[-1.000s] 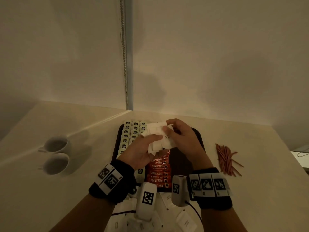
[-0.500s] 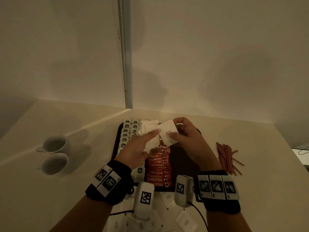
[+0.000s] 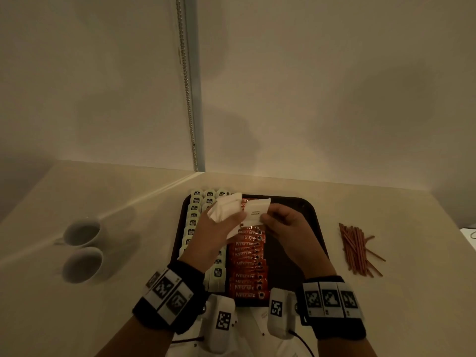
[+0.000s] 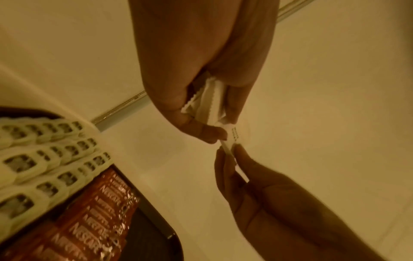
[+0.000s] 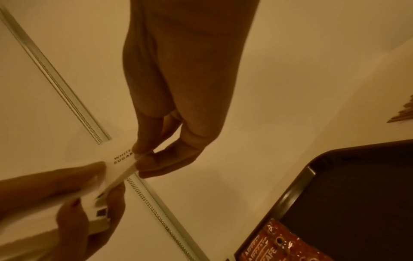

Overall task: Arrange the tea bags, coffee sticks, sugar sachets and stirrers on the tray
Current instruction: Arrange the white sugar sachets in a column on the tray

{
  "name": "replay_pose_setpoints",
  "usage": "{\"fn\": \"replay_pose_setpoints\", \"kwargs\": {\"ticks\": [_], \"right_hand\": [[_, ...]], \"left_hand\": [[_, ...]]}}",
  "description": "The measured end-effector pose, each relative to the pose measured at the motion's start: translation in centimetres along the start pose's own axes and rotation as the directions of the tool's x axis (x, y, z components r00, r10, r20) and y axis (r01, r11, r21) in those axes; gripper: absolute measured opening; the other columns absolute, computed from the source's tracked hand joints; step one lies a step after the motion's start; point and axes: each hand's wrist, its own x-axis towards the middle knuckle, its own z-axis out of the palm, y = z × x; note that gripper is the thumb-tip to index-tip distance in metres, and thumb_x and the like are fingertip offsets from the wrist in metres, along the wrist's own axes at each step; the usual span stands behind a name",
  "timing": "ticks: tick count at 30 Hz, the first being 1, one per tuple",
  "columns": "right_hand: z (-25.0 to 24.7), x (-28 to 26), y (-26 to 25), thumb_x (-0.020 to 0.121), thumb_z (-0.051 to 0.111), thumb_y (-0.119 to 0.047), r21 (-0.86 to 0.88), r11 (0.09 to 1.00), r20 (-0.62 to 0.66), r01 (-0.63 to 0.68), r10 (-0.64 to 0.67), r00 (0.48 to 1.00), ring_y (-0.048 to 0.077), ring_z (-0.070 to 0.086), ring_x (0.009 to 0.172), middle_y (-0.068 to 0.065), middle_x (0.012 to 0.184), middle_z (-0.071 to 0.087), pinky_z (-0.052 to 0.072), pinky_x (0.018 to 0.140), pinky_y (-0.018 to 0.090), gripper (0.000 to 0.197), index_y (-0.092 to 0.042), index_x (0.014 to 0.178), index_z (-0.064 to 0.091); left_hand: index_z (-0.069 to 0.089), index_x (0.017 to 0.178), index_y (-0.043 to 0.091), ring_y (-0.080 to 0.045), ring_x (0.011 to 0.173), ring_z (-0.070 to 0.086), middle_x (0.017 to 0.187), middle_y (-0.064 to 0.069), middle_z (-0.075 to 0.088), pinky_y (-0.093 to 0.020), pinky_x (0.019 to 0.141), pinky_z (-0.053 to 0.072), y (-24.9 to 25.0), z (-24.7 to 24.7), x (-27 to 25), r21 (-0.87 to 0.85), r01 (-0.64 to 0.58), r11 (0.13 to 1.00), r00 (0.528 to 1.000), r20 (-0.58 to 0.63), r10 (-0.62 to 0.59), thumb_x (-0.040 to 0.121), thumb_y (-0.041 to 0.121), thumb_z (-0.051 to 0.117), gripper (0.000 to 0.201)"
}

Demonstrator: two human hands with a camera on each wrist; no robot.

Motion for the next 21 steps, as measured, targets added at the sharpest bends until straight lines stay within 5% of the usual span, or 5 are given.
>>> {"fn": "replay_pose_setpoints", "kwargs": {"ticks": [5,9,12,18,21], "right_hand": [[-4.1,4.9,2.1,0.090,0.054,0.000,0.055,0.998,-0.269,-0.032,0.046,0.962,0.012,0.065,0.093,0.001,0.103,0.066,0.056,0.076,0.020,0.021,-0.004,0.108,0.062],[-8.2,10.4,6.4,0.090,0.057,-0.006,-0.261,0.946,-0.421,-0.191,0.067,0.905,0.021,0.062,0.100,0.008,0.111,0.066,0.052,0.092,0.039,0.022,-0.011,0.110,0.063],[-9.6,13.0,9.2,0.088,0.060,-0.009,-0.439,0.844,-0.443,-0.309,0.097,0.891,0.022,0.060,0.100,0.006,0.108,0.064,0.050,0.089,0.034,0.021,-0.012,0.108,0.060],[-9.2,16.4,12.2,0.083,0.067,-0.011,-0.398,0.804,-0.465,-0.442,0.239,0.852,0.024,0.060,0.100,0.010,0.107,0.063,0.050,0.093,0.040,0.022,-0.012,0.102,0.056],[-8.9,17.3,12.4,0.083,0.068,-0.011,-0.389,0.799,-0.511,-0.459,0.228,0.829,0.023,0.060,0.100,0.011,0.106,0.063,0.050,0.092,0.035,0.027,-0.007,0.106,0.056]], "left_hand": [[0.063,0.110,0.012,-0.030,0.090,0.062,0.098,-0.015,0.068,-0.030,0.059,0.057,0.6,-1.7,2.0,-0.309,0.179,0.934,0.984,0.055,-0.171,0.090,0.006,0.049,0.024],[0.064,0.109,0.008,-0.035,0.099,0.061,0.098,-0.018,0.070,-0.033,0.060,0.059,1.3,-2.2,3.7,-0.387,0.193,0.902,0.981,0.056,-0.186,0.092,0.008,0.042,0.027],[0.057,0.122,0.007,-0.041,0.108,0.060,0.117,-0.023,0.064,-0.037,0.058,0.059,1.2,-2.1,4.8,-0.372,0.177,0.911,0.980,-0.013,-0.196,0.091,0.009,0.046,0.033],[0.060,0.113,0.014,-0.043,0.103,0.060,0.110,-0.020,0.067,-0.033,0.051,0.056,0.2,-2.4,5.7,-0.356,0.188,0.915,0.973,-0.057,-0.222,0.092,0.008,0.046,0.026],[0.060,0.111,0.012,-0.033,0.080,0.070,0.092,-0.015,0.073,-0.032,0.050,0.058,0.0,-2.5,5.7,-0.381,0.180,0.907,0.978,-0.032,-0.207,0.093,0.009,0.042,0.025]]}}
